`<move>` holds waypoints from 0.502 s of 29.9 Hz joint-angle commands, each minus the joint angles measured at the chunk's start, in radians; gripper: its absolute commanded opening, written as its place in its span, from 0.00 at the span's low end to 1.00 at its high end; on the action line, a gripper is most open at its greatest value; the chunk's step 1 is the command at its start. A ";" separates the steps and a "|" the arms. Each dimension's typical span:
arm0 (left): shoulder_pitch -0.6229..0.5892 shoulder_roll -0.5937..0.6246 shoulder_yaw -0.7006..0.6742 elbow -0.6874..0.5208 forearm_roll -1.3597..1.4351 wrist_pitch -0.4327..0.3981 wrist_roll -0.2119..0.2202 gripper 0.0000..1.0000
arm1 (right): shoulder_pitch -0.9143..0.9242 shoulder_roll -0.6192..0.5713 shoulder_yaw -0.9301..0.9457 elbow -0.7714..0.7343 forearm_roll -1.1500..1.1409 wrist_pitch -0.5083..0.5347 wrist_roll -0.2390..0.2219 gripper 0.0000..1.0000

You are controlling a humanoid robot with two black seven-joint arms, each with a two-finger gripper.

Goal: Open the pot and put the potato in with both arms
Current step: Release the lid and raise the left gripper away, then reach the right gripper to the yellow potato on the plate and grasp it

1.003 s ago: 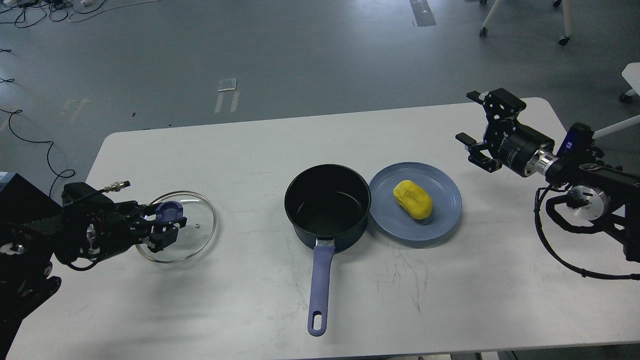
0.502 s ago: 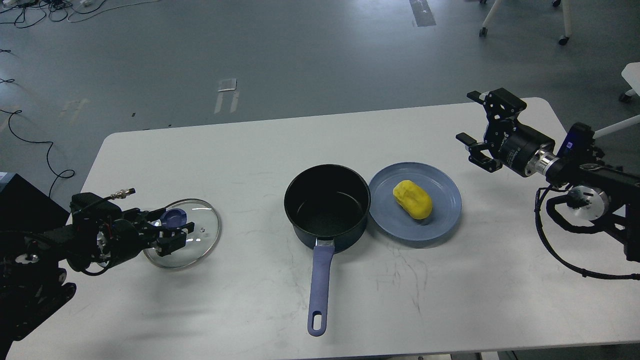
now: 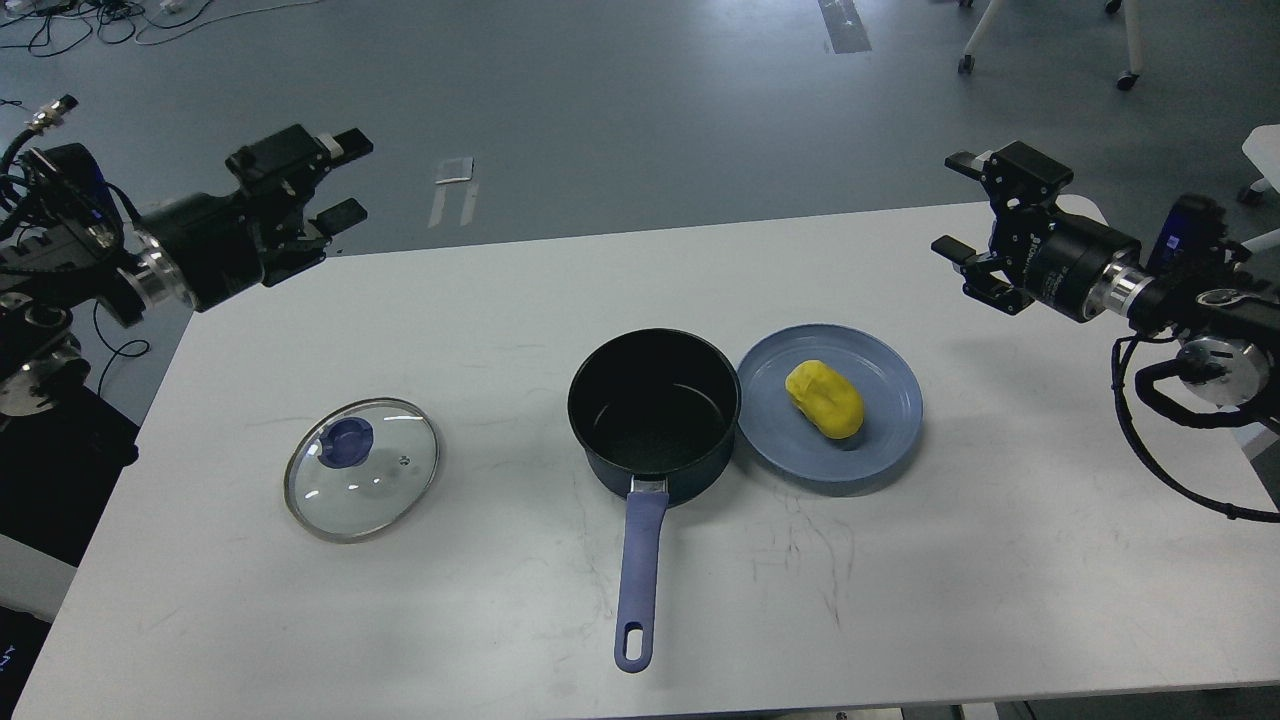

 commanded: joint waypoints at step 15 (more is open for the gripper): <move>0.090 -0.044 -0.060 -0.011 -0.323 -0.009 0.000 0.98 | 0.582 0.102 -0.816 0.116 -0.587 -0.054 0.000 1.00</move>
